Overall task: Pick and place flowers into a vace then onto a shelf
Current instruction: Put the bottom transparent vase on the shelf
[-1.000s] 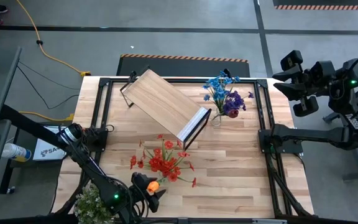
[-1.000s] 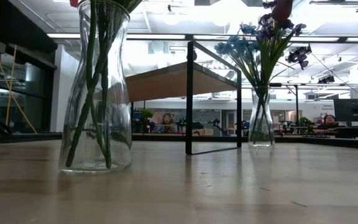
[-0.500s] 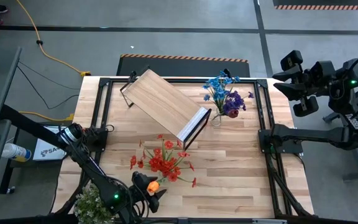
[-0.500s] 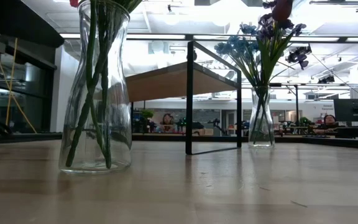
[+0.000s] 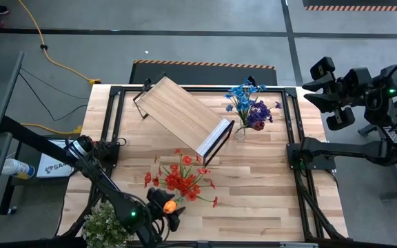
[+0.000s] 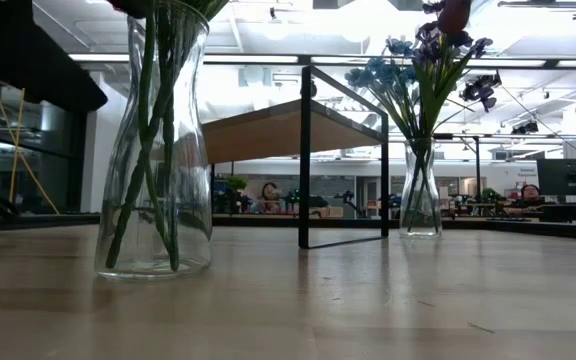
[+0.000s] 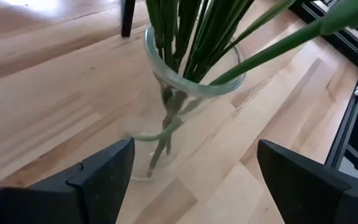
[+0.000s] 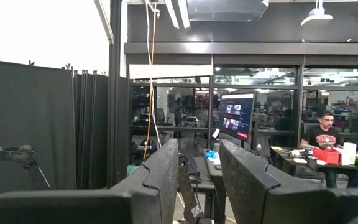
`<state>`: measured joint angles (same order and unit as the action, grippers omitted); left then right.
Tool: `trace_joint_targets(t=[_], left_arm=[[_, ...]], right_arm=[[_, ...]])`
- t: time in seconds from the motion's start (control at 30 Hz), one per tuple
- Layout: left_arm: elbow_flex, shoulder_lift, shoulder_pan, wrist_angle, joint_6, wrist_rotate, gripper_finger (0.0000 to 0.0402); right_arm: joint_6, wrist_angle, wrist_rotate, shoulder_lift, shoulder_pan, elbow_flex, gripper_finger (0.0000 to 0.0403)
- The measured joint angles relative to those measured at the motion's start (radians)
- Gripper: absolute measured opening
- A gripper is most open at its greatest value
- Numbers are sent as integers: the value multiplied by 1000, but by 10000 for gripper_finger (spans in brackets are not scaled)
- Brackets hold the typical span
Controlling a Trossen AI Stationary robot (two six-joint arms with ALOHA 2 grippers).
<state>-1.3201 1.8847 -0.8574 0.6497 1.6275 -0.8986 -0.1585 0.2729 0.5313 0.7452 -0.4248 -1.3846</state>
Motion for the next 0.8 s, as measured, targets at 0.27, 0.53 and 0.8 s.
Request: trace_joint_targets(t=[0.27, 0.53, 0.8], left_arm=[[0, 0, 1, 38, -11, -27, 372], [-1, 13, 5, 55, -27, -73, 372], [-1, 34, 24, 60, -31, -89, 372]], right_arm=[[1, 0, 0, 0, 0, 0, 110], [1, 0, 0, 0, 0, 0, 110], [2, 0, 0, 0, 0, 0, 110]])
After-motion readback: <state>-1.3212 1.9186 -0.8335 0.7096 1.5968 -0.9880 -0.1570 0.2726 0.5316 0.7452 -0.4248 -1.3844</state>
